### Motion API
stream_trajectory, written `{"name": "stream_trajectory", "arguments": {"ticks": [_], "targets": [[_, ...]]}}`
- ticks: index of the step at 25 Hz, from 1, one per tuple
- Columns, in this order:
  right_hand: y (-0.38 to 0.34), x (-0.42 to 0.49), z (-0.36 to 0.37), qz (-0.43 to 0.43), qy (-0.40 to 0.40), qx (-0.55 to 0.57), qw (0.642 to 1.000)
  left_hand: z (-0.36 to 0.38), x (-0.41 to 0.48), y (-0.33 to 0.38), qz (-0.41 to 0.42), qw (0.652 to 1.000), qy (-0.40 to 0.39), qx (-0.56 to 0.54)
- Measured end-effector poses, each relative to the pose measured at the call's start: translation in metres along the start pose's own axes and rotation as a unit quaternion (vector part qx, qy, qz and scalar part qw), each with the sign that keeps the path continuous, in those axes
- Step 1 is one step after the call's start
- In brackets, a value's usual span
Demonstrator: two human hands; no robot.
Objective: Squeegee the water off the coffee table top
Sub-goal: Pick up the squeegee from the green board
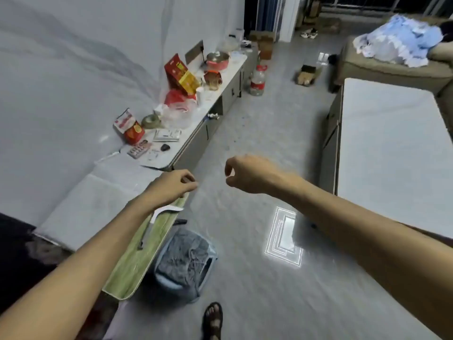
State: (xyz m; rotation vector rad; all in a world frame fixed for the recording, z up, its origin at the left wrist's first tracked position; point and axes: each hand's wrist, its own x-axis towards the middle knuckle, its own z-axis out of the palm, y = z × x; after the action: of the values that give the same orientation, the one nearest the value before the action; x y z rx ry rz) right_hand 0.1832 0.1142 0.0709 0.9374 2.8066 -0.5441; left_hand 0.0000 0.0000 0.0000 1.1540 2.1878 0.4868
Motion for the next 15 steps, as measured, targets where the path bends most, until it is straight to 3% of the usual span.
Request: {"name": "stream_trajectory", "arguments": {"ticks": [4,7,11,15], "targets": [[-0.006,0.121,0.115,-0.017,-0.057,-0.014,0.998,0.071,0.102,-0.158,-0.12,0.992,0.017,-0.042],[-0.001,0.196,0.204,-0.031,-0.081,0.023,0.996,0.136,0.167,-0.27,-0.193,0.975,0.076,-0.08],[0.005,0.256,0.297,-0.05,-0.124,0.071,0.988,0.191,0.221,-0.374,-0.275,0.953,0.13,-0.011],[0.017,0.284,0.362,-0.038,-0.155,0.115,0.98,0.221,0.252,-0.429,-0.327,0.938,0.081,0.083]]}}
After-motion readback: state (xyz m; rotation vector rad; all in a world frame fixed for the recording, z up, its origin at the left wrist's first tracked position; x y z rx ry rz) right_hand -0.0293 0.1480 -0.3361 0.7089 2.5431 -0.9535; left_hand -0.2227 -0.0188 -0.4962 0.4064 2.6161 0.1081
